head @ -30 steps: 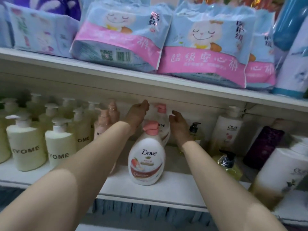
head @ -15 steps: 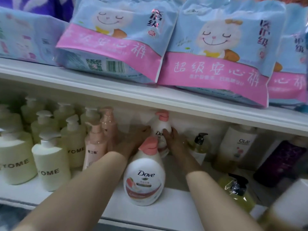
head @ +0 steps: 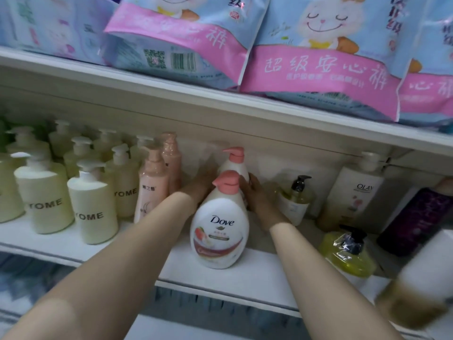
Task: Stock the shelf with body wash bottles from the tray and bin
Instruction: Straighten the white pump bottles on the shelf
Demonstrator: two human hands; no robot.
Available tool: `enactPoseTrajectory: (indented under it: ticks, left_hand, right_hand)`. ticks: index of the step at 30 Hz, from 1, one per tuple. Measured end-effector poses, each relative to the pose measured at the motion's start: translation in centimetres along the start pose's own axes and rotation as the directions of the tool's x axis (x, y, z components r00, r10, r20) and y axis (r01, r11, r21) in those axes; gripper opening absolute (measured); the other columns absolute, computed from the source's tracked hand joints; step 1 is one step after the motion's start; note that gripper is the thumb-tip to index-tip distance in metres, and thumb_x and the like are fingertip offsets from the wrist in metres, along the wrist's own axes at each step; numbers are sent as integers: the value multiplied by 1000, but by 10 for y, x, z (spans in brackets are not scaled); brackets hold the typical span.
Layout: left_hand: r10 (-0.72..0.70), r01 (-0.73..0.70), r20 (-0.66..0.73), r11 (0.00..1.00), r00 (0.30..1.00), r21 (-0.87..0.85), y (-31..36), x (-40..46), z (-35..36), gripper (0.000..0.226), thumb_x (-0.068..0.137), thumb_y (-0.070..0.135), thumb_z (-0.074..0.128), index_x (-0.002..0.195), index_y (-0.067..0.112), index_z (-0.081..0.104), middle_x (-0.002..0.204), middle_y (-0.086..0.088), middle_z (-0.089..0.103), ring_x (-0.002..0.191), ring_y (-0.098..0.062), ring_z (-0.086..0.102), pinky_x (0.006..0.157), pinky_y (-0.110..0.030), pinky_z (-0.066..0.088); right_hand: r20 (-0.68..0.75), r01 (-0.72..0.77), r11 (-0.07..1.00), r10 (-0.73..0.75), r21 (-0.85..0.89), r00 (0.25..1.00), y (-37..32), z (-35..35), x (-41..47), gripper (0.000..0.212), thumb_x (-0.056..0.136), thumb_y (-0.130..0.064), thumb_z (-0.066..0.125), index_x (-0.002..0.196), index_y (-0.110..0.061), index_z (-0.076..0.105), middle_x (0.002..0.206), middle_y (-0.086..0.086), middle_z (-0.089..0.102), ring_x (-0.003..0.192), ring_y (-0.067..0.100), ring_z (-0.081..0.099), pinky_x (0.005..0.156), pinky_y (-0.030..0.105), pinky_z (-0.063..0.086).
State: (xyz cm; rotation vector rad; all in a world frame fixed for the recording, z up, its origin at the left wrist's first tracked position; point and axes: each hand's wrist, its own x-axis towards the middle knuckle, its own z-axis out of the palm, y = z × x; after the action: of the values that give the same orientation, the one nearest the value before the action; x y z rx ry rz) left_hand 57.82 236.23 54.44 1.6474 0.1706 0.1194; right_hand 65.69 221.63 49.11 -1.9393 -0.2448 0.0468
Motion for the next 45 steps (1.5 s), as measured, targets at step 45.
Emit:
enactPoseTrajectory:
  ticks: [45]
  left_hand:
    - [318,-318,84,948,944,-20,-123,-73,-28,40,91,40,60,127,24,52,115,8,66,107,-6,63,91,-26,52]
  right_hand:
    - [-45,86,988,-81,128,996,29,43,-145,58,90,-49,67,134,-26,38,126,-9,58,111,0,59,78,11,51]
